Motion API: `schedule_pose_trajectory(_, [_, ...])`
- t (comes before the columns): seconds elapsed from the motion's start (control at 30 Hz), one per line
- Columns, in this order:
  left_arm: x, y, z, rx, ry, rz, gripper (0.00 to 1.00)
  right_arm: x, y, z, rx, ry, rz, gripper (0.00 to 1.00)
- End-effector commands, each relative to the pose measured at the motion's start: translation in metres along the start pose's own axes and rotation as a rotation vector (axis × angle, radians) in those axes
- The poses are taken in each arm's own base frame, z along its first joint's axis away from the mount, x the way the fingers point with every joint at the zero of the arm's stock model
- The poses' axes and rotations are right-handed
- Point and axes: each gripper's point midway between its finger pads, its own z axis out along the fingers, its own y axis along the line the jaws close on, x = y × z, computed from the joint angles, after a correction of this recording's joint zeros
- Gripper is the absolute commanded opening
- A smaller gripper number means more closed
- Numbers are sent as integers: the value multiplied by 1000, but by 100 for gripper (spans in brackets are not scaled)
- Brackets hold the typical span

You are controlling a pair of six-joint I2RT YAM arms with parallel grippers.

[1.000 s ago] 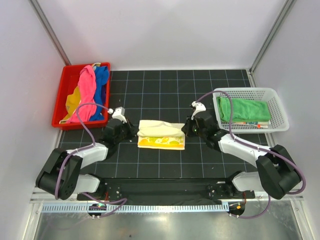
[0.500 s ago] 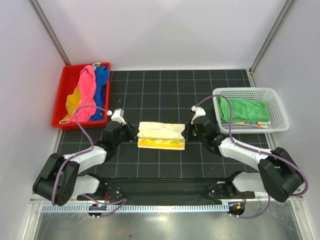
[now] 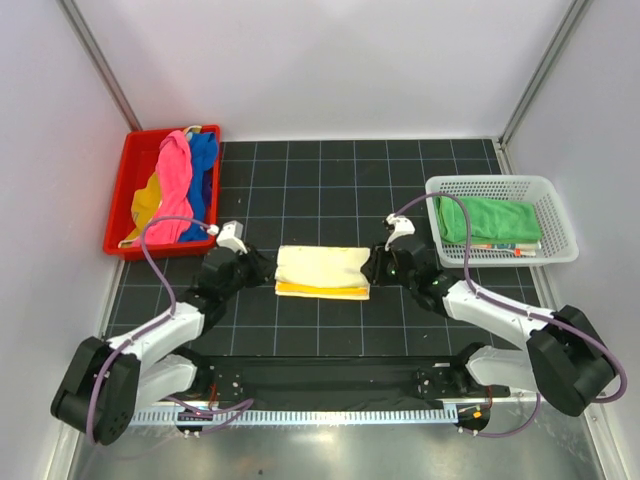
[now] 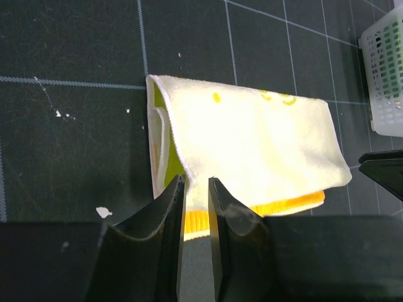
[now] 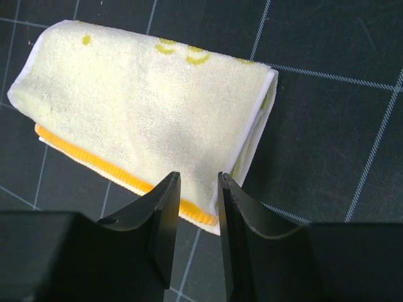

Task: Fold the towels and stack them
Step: Fold the towel, then smooth out wrinkles on the folded towel

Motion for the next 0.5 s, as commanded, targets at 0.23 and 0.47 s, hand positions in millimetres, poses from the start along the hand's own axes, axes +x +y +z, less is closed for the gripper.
schedule_pose_trajectory(0.23, [-30,-28,-4,5,-2,22,24,-29,15,-4,30,-56,18,38])
schedule_pose_trajectory(0.47, [-14,-29,30,-63,102,69,20,-13,8,13,118,17,5,35])
